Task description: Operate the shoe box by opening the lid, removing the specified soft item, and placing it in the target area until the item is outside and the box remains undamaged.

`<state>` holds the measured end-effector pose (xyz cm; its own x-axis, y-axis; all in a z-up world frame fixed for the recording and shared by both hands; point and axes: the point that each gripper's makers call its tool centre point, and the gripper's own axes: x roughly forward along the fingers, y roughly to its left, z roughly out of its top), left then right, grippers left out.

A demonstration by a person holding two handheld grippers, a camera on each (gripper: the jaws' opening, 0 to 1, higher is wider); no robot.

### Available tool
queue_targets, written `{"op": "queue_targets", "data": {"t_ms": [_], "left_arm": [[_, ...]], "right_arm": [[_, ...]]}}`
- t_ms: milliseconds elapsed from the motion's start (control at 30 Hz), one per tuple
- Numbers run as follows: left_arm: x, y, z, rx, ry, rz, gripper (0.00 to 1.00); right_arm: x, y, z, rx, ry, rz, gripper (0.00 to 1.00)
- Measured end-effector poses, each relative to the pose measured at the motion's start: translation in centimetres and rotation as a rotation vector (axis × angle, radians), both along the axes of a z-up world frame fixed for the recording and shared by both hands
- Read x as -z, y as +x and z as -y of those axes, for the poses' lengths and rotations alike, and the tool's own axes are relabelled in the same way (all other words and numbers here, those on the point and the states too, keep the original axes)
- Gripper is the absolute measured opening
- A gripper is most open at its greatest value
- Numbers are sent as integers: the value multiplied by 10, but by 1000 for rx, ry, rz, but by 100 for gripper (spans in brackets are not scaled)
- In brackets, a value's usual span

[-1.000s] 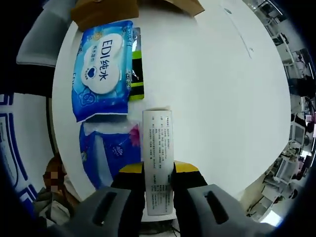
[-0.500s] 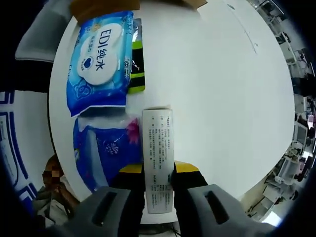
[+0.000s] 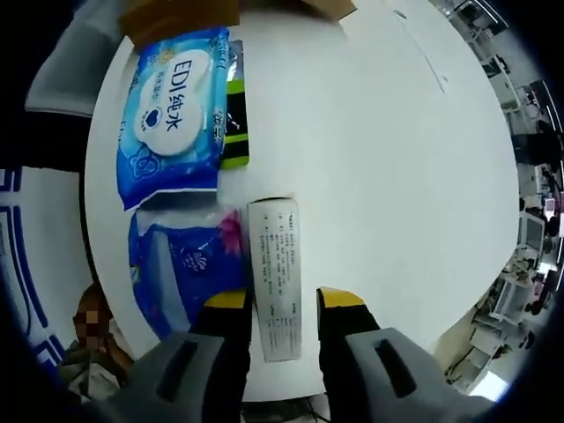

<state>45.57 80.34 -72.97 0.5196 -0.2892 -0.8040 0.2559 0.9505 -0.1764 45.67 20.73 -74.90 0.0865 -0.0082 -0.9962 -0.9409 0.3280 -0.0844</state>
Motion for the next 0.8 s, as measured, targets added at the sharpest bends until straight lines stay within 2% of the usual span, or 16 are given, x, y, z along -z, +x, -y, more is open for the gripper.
{"op": "queue_targets", "data": {"t_ms": [100,267,400,500,667,733,800], "left_arm": [[0,0,0,2,-1,1,2],[0,-1,0,18,0,4,2],[0,-4,-3,23,-6,4,2],[0,-8,-6,22,-13,3,2],[0,-13,-7,22,-22,7,2],[0,-14,-8,17,-29,7,2],[0,-17,-8,19,-31,10,3]], "right_arm": [[-13,1,-10,27,41,36,28],[-35,0,-21,47,54,90,29],[-53,1,-44,41,63,150,28],[-64,5,-59,33,71,199,31],[-91,17,-102,18,110,306,29],[-106,23,-132,7,165,355,26],[-118,22,-174,-3,256,361,23]]}}
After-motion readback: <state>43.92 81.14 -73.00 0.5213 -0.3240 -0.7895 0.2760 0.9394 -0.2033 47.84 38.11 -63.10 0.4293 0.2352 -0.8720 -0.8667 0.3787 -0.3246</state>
